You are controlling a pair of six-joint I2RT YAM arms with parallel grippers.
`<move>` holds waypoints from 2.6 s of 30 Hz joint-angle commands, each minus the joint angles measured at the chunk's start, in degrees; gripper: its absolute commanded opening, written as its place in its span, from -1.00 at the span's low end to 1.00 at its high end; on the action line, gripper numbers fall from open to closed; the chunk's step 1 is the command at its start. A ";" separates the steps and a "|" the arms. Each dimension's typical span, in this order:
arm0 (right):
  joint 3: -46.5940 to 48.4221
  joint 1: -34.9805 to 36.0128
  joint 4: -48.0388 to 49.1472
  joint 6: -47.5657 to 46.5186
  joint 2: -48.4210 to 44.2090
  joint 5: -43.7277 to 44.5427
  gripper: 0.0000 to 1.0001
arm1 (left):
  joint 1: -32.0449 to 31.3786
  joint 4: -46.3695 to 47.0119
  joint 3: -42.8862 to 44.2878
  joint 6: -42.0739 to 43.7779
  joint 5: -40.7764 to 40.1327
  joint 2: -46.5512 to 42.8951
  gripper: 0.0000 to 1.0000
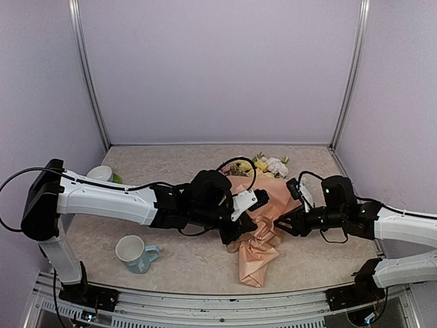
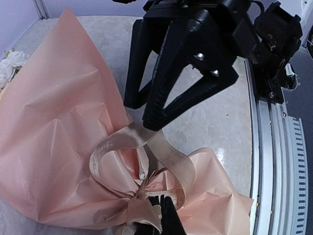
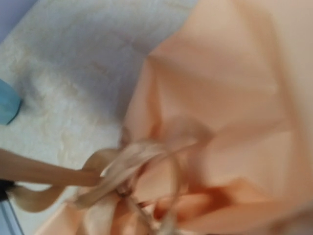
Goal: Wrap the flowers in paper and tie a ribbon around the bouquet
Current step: Cross the half-tied ribbon over the folded bouquet.
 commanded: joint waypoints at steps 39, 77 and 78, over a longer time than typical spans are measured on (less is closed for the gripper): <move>24.07 5.63 -17.43 -10.98 24.60 8.88 -1.00 | 1.49 4.75 -7.60 -4.90 -5.35 0.05 -1.00; 4.93 8.79 18.04 -0.10 1.66 -10.62 -0.16 | -1.34 14.89 -10.18 -1.19 -15.36 -1.16 -1.00; 4.29 8.72 19.74 -0.28 2.04 -9.51 -0.19 | -1.35 15.40 -10.59 -1.43 -14.90 -1.22 -1.00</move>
